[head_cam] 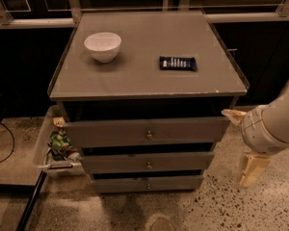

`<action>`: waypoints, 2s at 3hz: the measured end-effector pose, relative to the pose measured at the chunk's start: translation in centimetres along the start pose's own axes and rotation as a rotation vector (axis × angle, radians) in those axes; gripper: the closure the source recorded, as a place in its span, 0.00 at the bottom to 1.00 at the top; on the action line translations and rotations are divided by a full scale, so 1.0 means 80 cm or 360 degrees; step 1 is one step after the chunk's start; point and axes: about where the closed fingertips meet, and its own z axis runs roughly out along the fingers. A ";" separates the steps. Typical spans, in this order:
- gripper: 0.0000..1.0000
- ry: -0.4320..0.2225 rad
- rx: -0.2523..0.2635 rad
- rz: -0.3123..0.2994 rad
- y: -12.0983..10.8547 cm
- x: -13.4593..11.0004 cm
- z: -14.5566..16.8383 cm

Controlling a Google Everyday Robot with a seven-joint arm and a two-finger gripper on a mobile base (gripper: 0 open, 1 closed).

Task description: Open middle drawer

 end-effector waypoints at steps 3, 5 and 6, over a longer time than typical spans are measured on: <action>0.00 -0.0081 -0.0038 -0.0098 0.018 0.027 0.155; 0.00 -0.0163 0.0001 -0.0197 0.011 0.065 0.270; 0.00 -0.0172 -0.0017 -0.0192 0.013 0.064 0.279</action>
Offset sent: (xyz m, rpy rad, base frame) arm 0.0272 0.0167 -0.1423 0.0555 0.0106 0.0572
